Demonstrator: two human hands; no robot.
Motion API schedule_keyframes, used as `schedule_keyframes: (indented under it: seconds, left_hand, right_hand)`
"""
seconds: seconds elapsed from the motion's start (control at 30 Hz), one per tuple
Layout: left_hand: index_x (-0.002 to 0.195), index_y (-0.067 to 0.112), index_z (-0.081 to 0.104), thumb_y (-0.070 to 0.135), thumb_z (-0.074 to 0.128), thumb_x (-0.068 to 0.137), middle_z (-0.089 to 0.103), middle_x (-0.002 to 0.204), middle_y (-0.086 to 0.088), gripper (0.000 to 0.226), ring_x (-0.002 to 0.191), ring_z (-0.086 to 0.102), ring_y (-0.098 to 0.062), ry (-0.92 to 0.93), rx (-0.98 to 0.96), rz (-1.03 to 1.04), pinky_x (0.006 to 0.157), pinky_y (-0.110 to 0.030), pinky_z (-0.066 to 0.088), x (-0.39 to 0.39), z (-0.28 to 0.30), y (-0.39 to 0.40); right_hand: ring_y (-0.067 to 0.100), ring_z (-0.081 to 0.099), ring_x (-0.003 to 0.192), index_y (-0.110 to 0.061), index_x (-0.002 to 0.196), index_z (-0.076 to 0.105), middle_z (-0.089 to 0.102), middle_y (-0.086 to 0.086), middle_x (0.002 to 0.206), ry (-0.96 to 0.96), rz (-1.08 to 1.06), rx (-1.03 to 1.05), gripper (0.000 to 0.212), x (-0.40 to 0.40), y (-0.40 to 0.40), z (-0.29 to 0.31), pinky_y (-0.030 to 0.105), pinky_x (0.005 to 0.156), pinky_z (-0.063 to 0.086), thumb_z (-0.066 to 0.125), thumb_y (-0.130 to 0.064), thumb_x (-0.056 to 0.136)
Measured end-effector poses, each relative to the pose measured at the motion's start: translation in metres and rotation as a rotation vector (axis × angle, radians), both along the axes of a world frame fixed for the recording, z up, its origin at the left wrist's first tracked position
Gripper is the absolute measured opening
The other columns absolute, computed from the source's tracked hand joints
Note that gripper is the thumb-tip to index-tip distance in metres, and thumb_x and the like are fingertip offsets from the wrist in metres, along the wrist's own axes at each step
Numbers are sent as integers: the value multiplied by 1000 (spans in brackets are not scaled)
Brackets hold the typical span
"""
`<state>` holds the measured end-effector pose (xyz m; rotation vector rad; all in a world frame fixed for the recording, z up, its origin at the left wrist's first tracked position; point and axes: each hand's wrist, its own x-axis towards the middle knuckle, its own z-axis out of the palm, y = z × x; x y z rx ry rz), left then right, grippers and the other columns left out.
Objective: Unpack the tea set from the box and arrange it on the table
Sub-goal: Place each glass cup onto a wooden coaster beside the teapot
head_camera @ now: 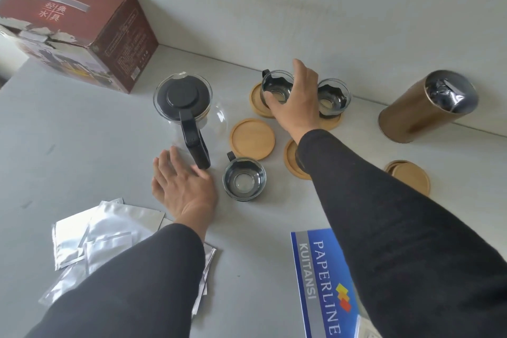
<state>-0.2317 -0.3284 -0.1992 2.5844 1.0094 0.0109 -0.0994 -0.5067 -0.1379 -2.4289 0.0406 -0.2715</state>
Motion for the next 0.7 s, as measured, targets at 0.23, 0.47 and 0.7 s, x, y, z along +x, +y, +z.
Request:
schedule_keyframes:
  seconds: [0.23,0.47,0.7]
  left_hand:
    - [147,23,16,34,32,92,12,156,2,58,146,3,-16,-13,-8,-39,119,-39,7,-3,0,2]
    - [147,21,19,32,32,93,14,156,-1,57,147,4,-18,-52,-56,-68,119,-40,7,-8,1,6]
    - [147,20,22,31,33,93,15,157,-1,57,147,4,-19,-77,-78,-68,119,-40,6,-9,1,7]
  right_hand:
    - [26,50,110,1,124,51,52,15,117,-196,104,25,55,-48,13,21,25,94,40,69,-21,78]
    - [26,53,110,-3,125,51,53,13,120,-74,228,-20,56,-104,32,17,32,91,45,69,-30,79]
    - [25,50,113,-13,130,45,48,8,125,154,321,-113,72,-138,51,-1,34,90,44,73,-47,74]
